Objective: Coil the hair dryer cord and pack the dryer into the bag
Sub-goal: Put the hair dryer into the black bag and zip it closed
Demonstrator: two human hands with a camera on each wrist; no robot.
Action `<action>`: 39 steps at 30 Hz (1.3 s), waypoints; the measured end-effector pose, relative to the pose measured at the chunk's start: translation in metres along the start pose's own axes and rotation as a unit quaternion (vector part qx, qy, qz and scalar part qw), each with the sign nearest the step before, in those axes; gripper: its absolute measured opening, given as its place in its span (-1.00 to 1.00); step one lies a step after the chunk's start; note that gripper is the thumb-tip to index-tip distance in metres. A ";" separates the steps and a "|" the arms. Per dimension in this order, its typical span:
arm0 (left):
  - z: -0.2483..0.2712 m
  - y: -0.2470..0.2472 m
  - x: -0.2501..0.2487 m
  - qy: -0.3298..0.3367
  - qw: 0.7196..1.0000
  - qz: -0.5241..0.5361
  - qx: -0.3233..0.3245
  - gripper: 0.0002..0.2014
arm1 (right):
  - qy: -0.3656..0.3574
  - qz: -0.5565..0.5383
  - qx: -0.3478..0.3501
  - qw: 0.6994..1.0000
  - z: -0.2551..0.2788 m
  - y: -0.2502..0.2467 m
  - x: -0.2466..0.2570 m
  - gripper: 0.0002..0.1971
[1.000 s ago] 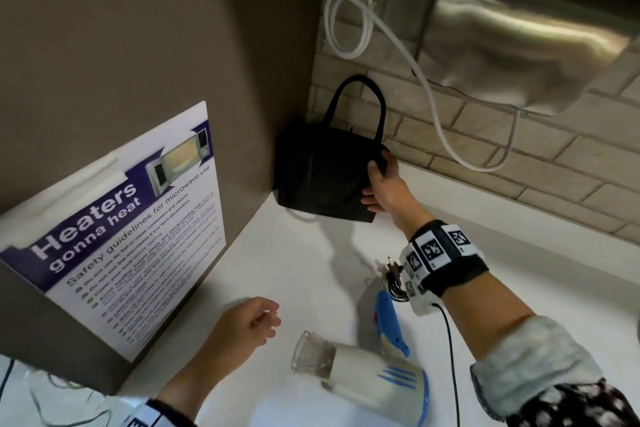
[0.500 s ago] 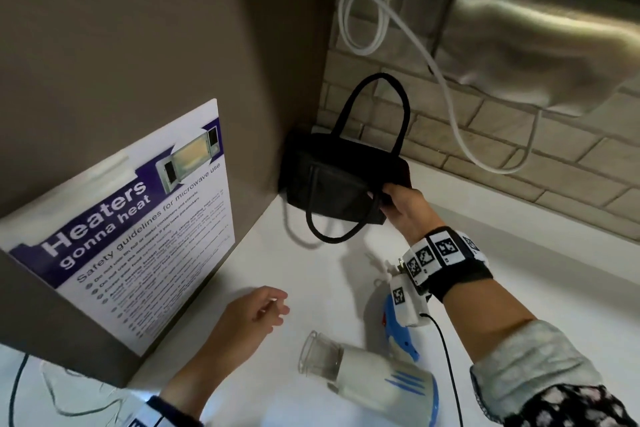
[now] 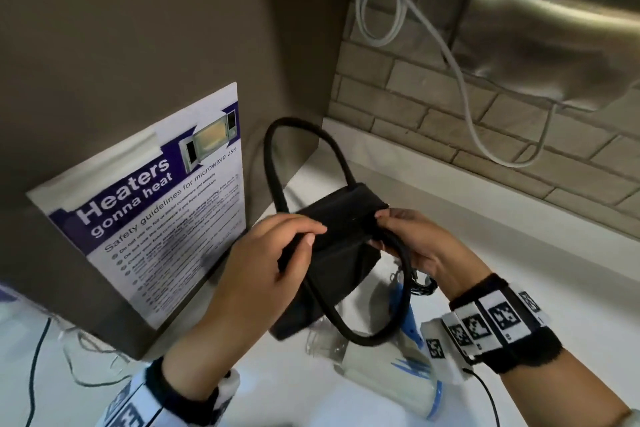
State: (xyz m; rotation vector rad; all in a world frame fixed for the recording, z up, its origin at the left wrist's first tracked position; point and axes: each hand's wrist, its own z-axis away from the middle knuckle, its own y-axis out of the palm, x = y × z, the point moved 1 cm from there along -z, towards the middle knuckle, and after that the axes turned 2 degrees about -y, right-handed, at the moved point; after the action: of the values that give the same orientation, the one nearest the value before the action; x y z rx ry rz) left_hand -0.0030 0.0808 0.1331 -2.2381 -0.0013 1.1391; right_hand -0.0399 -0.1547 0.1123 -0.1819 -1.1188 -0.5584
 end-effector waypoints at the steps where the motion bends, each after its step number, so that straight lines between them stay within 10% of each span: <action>1: 0.000 0.000 0.007 0.004 1.000 -0.023 0.005 -0.81 | 0.004 0.023 0.017 1.000 0.003 0.001 -0.004 -0.78; 6: 0.004 0.006 0.042 -0.035 0.995 -0.094 0.031 -0.74 | 0.051 0.072 0.089 0.992 0.011 0.009 -0.015 -0.79; 12: 0.011 0.004 0.057 -0.173 0.985 -0.007 0.022 -0.69 | 0.057 0.264 0.010 0.963 -0.012 0.003 -0.019 -0.74; 19: 0.017 0.007 0.066 -0.186 0.978 0.027 -0.092 -0.68 | 0.100 0.170 -0.043 0.979 -0.041 0.011 -0.021 -0.68; 25: 0.018 0.007 0.061 -0.263 0.963 0.049 -0.034 -0.68 | -0.048 0.242 -0.119 0.962 -0.057 0.008 -0.017 -0.76; 27: 0.019 0.006 0.059 -0.254 0.966 0.050 -0.010 -0.70 | -0.114 0.355 -0.123 0.920 -0.056 0.007 -0.013 -0.70; 32: 0.020 0.007 0.053 -0.216 0.976 -0.006 0.027 -0.53 | -0.214 0.677 -0.185 0.680 -0.035 0.026 0.001 -0.78; 36: 0.021 0.009 0.046 -0.224 0.975 0.002 0.007 -0.50 | -0.338 0.682 -0.168 0.626 -0.004 0.048 0.008 -0.76; 39: 0.020 0.004 0.045 -0.219 0.976 -0.001 -0.012 -0.48 | -0.391 0.652 -0.110 0.641 0.016 0.058 0.007 -0.76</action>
State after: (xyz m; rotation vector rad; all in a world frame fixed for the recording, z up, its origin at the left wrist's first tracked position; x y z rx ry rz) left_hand 0.0097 0.1002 0.0897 -1.9604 -0.1978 1.6160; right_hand -0.0209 -0.1008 0.1339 -1.4338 -1.3851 0.8180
